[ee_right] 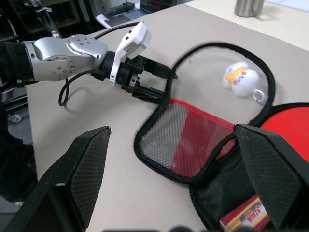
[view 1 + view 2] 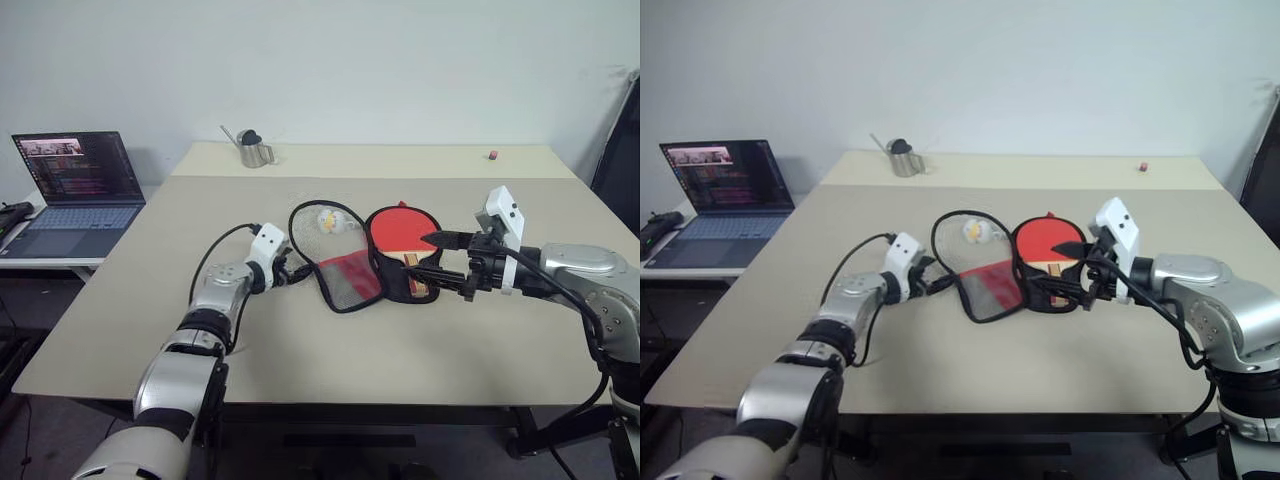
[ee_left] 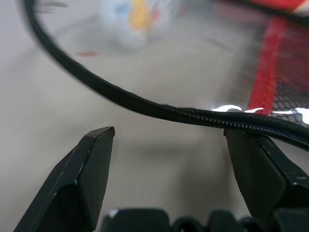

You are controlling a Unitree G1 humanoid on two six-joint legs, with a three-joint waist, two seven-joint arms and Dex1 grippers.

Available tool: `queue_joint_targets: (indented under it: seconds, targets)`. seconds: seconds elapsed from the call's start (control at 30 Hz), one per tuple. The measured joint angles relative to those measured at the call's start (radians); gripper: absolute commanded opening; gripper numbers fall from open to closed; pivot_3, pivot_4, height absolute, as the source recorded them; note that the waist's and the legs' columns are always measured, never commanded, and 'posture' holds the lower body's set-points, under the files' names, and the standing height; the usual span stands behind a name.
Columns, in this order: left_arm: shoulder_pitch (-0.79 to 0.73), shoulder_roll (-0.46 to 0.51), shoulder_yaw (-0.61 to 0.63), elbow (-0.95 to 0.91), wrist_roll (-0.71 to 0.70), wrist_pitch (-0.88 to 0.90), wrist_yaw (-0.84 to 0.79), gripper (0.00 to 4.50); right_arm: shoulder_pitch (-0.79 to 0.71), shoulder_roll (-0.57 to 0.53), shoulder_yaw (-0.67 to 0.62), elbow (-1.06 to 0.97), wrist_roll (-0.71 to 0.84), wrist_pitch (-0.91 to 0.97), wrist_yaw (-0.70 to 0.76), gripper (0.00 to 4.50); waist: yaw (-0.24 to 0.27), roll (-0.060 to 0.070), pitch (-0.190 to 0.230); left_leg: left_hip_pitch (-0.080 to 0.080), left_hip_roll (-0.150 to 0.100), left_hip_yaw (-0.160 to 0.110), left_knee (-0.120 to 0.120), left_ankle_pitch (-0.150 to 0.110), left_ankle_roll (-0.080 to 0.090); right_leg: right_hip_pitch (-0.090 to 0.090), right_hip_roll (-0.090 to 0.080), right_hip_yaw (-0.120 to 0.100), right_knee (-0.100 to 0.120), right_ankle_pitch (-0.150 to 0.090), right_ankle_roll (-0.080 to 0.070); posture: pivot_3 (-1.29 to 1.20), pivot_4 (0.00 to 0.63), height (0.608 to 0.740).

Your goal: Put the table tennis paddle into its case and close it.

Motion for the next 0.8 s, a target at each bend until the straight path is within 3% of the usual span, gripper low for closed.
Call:
queue_joint_targets:
  seconds: [0.2, 0.43, 0.6, 0.8]
  targets:
    - [-0.127, -0.031, 0.015, 0.015, 0.0, -0.035, -0.025, 3.96, 0.008, -0.026, -0.036, 0.0, 0.002, 0.0, -0.009, 4.46, 0.0, -0.001, 0.001, -0.001, 0.0, 0.0, 0.0, 0.0, -0.001, 0.001, 0.0, 0.0, -0.004, 0.001, 0.002, 0.0, 0.15, 0.74]
    - [-0.221, -0.163, 0.02, 0.051, -0.001, -0.052, -0.041, 3.96, 0.021, -0.059, -0.092, -0.001, 0.014, 0.0, -0.035, 4.46, 0.001, -0.002, 0.001, -0.001, -0.001, 0.001, 0.0, 0.001, -0.001, 0.002, -0.001, 0.0, -0.006, 0.001, 0.002, 0.0, 0.15, 0.74]
    - [-0.289, -0.283, 0.02, 0.094, 0.003, -0.062, 0.016, 3.96, 0.069, -0.139, -0.219, 0.012, 0.023, 0.001, -0.064, 4.46, 0.006, -0.002, 0.001, -0.002, -0.001, 0.002, 0.0, 0.0, -0.001, 0.002, -0.001, 0.0, -0.006, 0.001, 0.003, 0.0, 0.15, 0.74]
    - [-0.304, -0.325, 0.019, 0.12, 0.018, -0.069, 0.049, 3.96, 0.106, -0.13, -0.235, 0.009, 0.03, 0.011, -0.111, 4.46, -0.008, -0.002, 0.001, 0.0, 0.001, 0.005, 0.0, -0.001, 0.002, 0.001, 0.0, 0.002, -0.004, 0.001, 0.003, 0.0, 0.15, 0.74]
